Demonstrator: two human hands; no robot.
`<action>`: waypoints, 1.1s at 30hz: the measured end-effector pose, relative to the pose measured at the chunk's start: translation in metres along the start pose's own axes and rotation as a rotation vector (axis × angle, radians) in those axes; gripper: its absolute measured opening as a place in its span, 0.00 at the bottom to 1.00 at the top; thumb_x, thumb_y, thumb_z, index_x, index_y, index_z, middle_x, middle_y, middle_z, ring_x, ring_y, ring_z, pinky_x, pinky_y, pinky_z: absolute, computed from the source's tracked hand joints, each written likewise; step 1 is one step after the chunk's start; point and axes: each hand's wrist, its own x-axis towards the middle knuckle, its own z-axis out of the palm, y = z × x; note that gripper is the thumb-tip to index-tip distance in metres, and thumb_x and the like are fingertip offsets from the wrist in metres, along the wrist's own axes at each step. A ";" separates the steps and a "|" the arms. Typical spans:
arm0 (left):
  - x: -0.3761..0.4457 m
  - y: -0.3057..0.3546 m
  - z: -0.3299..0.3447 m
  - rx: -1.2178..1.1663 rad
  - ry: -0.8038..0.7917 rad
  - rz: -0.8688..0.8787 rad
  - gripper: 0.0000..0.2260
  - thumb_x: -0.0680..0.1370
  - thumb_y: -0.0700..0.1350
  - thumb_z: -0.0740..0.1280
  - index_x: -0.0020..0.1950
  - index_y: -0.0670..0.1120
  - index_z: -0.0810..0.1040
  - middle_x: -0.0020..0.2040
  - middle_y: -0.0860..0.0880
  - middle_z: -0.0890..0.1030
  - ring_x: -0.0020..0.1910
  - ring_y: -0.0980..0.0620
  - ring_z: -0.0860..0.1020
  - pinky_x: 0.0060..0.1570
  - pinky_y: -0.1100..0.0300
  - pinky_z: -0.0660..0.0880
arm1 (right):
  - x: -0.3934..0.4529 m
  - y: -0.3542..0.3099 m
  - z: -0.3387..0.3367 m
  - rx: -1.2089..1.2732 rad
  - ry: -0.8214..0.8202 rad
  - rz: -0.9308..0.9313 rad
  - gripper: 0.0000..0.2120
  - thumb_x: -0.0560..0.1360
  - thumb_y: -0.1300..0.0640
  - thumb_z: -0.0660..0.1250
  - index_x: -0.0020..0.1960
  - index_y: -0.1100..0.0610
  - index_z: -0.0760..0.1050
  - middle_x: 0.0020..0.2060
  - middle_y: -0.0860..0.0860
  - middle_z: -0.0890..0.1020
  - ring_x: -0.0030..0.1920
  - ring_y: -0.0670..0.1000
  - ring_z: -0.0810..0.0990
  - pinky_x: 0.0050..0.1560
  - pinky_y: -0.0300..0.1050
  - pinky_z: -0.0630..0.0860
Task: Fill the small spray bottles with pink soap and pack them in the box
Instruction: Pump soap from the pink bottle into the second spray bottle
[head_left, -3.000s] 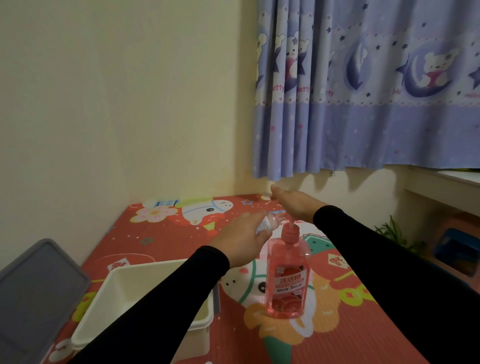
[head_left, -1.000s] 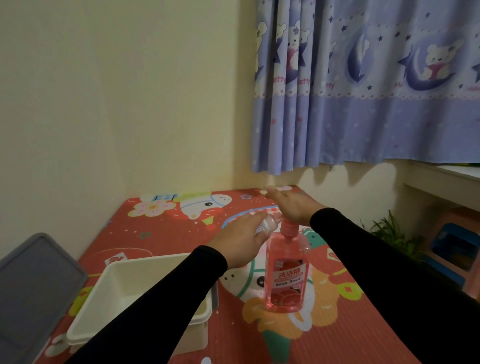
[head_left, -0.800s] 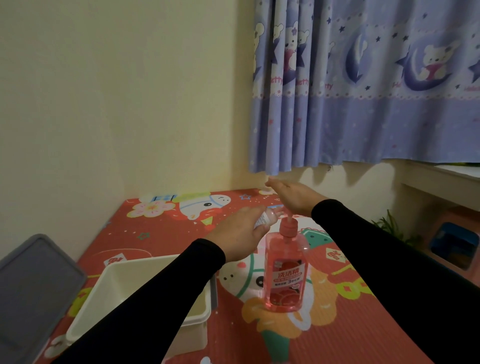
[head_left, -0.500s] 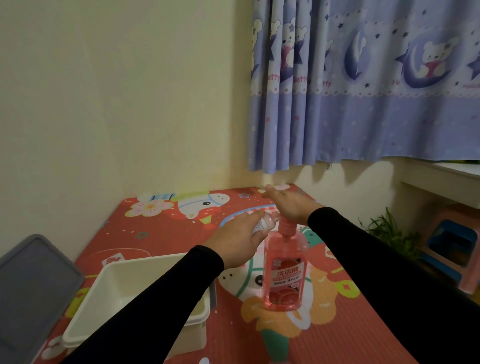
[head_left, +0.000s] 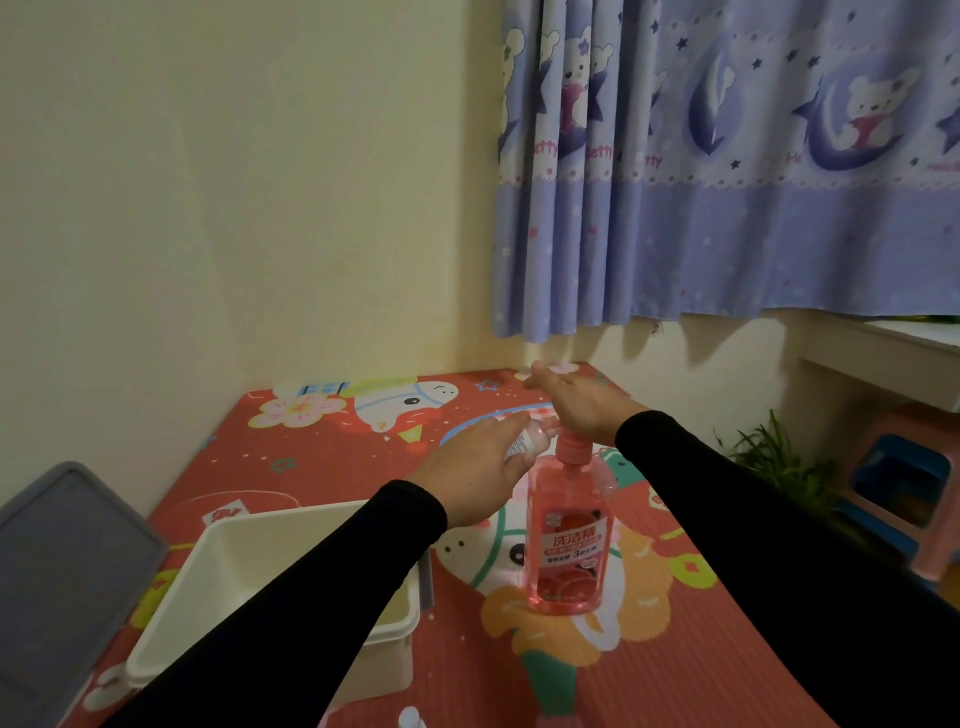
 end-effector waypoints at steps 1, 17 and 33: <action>0.000 0.000 -0.001 0.001 -0.003 -0.005 0.18 0.83 0.53 0.56 0.72 0.49 0.64 0.68 0.45 0.71 0.67 0.46 0.69 0.63 0.53 0.67 | 0.000 -0.001 -0.001 0.007 -0.008 0.004 0.28 0.83 0.42 0.42 0.73 0.54 0.67 0.73 0.53 0.68 0.73 0.52 0.65 0.70 0.45 0.57; -0.003 0.002 -0.004 0.001 -0.006 0.015 0.18 0.83 0.52 0.56 0.72 0.49 0.65 0.68 0.47 0.71 0.67 0.47 0.69 0.62 0.54 0.68 | -0.004 -0.001 -0.002 0.058 -0.044 0.002 0.29 0.83 0.42 0.42 0.71 0.54 0.69 0.72 0.50 0.70 0.72 0.50 0.66 0.70 0.43 0.57; -0.005 0.007 -0.008 0.022 0.004 0.025 0.16 0.83 0.51 0.56 0.69 0.48 0.66 0.64 0.47 0.73 0.60 0.46 0.72 0.55 0.55 0.69 | -0.006 -0.003 -0.003 0.004 -0.058 0.010 0.25 0.84 0.48 0.41 0.73 0.55 0.67 0.74 0.52 0.66 0.73 0.51 0.64 0.69 0.40 0.55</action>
